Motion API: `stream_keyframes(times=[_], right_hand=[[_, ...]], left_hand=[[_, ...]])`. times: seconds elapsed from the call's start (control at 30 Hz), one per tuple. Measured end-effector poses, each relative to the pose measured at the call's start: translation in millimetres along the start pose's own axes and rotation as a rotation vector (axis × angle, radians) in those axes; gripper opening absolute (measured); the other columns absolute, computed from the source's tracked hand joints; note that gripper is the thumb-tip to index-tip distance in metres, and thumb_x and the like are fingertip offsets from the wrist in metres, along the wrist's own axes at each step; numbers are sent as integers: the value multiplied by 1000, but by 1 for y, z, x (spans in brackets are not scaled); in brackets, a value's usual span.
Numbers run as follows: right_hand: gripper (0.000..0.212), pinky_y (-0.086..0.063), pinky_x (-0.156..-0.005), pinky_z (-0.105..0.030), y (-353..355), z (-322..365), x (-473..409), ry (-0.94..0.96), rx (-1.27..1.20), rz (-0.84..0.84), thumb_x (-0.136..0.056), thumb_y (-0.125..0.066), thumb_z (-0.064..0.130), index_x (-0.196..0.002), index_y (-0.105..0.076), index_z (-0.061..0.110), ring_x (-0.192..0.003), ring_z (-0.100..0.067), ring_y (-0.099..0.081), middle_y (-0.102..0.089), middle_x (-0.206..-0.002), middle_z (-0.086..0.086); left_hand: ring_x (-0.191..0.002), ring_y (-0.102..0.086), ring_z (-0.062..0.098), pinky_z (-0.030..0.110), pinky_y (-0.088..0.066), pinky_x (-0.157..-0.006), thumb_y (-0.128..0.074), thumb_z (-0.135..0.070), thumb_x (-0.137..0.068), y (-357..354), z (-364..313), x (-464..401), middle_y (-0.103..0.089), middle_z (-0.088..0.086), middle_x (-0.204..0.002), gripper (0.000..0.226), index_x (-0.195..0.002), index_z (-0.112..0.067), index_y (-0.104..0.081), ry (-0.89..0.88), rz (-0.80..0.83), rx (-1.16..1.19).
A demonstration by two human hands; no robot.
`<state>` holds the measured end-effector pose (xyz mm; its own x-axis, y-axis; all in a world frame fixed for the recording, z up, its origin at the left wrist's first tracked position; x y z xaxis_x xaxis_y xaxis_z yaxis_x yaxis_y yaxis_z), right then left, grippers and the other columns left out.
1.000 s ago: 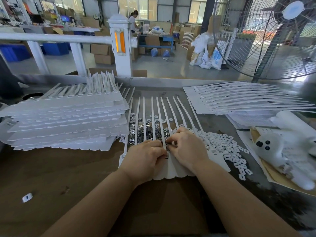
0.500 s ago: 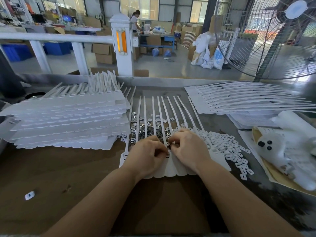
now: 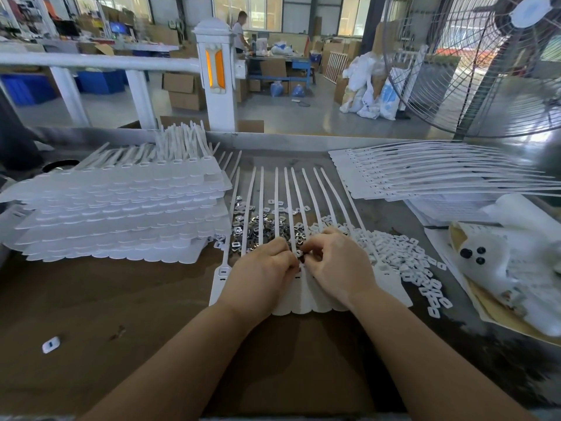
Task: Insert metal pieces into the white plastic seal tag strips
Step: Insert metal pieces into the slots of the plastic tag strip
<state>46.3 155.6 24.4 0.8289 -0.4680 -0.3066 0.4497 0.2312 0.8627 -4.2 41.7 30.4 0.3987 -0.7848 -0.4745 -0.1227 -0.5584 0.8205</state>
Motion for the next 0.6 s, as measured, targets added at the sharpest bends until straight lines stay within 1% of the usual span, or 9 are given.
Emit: stream_keyframes(times=[0.07, 0.13, 0.17, 0.2, 0.3, 0.37, 0.43, 0.53, 0.6], right_hand=[[15, -42, -71, -24, 0, 0, 1, -5, -14, -9, -86, -59, 24, -97, -69, 24, -82, -11, -55, -51, -93, 10], [15, -45, -73, -27, 0, 0, 2, -8, -22, -13, -86, -59, 24, -97, -69, 22, -85, -13, -56, -54, -95, 7], [15, -46, -74, -28, 0, 0, 2, -8, -23, -16, -86, -59, 24, -97, -69, 21, -86, -14, -56, -54, -96, 6], [16, -46, -74, -27, 0, 0, 3, -7, -22, -19, -86, -58, 24, -97, -69, 21, -86, -14, -56, -55, -96, 6], [17, -44, -73, -25, 0, 1, 4, 7, -14, -26, -88, -58, 24, -99, -69, 21, -86, -13, -56, -55, -98, 6], [17, -43, -73, -24, 1, 0, 4, 15, -5, -32, -88, -57, 25, -100, -69, 21, -86, -12, -55, -56, -98, 6], [17, -42, -73, -23, 1, 1, 5, 19, 3, -37, -88, -57, 25, -100, -69, 21, -86, -12, -55, -55, -98, 6], [18, -44, -74, -24, 0, 1, 5, 20, 1, -35, -89, -56, 25, -101, -69, 21, -86, -11, -55, -55, -98, 6], [18, -43, -75, -23, 0, 1, 5, 13, -8, -25, -89, -57, 25, -101, -69, 22, -86, -11, -55, -55, -99, 7]], left_hand=[[-72, -63, 26, 37, -52, -57, -70, -8, -79, 1, -3, 1, -63, 7, -84, 2, -80, -8, -71, -52, 8, -50], [-67, -63, 24, 38, -51, -46, -75, -8, -73, -1, -3, 1, -63, 4, -82, 7, -75, -12, -70, -70, 20, -110], [-69, -63, 23, 38, -51, -46, -74, -9, -75, -2, -2, 1, -62, 2, -84, 7, -77, -14, -70, -65, 30, -133], [-75, -62, 22, 38, -52, -50, -71, -12, -79, -3, -2, 1, -61, 0, -89, 6, -82, -17, -70, -60, 44, -150], [-99, -54, 13, 36, -51, -73, -50, -25, -94, -7, 5, 3, -54, -10, -108, 19, -106, -28, -66, -53, 101, -167], [-102, -52, 14, 36, -49, -76, -42, -31, -97, -6, 5, 4, -55, -10, -106, 27, -110, -28, -65, -73, 122, -131], [-102, -51, 16, 38, -49, -76, -39, -32, -98, -6, 5, 6, -57, -8, -106, 31, -114, -27, -65, -100, 149, -129], [-103, -50, 16, 37, -49, -80, -41, -30, -98, -8, 8, 10, -57, -7, -108, 30, -119, -27, -63, -105, 181, -142], [-101, -53, 12, 34, -48, -82, -46, -31, -97, -6, 10, 9, -59, -10, -107, 28, -116, -29, -65, -33, 158, -80]])
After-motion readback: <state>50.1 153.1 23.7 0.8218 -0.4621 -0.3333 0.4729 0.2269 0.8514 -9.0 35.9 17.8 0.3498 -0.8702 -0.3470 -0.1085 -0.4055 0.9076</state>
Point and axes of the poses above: each hand's wrist, its own x-axis away from the middle knuckle, its own y-axis out of the back of the hand, z = x × y, the point moved 5 cm from there along -x, towards the middle knuckle
